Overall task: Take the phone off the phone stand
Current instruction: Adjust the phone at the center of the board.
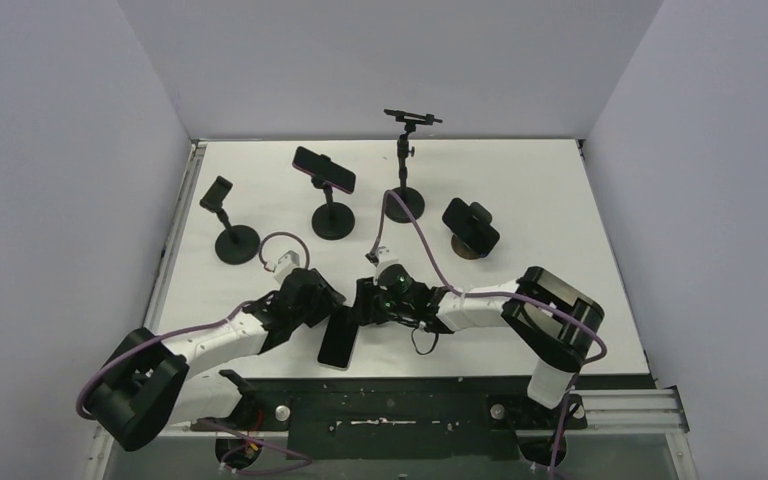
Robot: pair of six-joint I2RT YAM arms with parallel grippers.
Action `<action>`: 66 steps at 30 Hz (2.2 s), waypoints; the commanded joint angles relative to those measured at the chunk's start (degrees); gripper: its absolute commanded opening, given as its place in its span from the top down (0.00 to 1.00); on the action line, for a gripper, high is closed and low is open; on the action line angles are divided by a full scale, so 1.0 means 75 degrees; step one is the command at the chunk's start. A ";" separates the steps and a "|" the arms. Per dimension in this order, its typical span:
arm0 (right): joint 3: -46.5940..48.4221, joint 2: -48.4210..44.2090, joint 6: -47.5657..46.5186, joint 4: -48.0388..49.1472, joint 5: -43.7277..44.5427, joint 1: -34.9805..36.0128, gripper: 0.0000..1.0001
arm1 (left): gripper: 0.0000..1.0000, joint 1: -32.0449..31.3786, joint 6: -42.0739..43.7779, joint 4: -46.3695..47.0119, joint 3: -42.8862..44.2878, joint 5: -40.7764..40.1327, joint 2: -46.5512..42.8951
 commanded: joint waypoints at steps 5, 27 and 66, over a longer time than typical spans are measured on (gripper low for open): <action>0.0373 -0.0986 -0.0639 -0.1105 0.0240 -0.0447 0.53 | 0.49 0.0737 0.1190 -0.1152 0.1511 -0.0351 -0.0739; 0.4898 0.2275 -0.2484 -0.3214 -0.0212 0.0366 0.59 | 1.00 -0.1014 -0.0957 -0.5644 0.0298 -0.0771 -0.5480; 0.0863 0.0184 -0.1582 -0.2470 0.1048 0.0179 0.69 | 1.00 -0.0824 0.0369 -0.1758 -0.0150 0.1343 -0.1581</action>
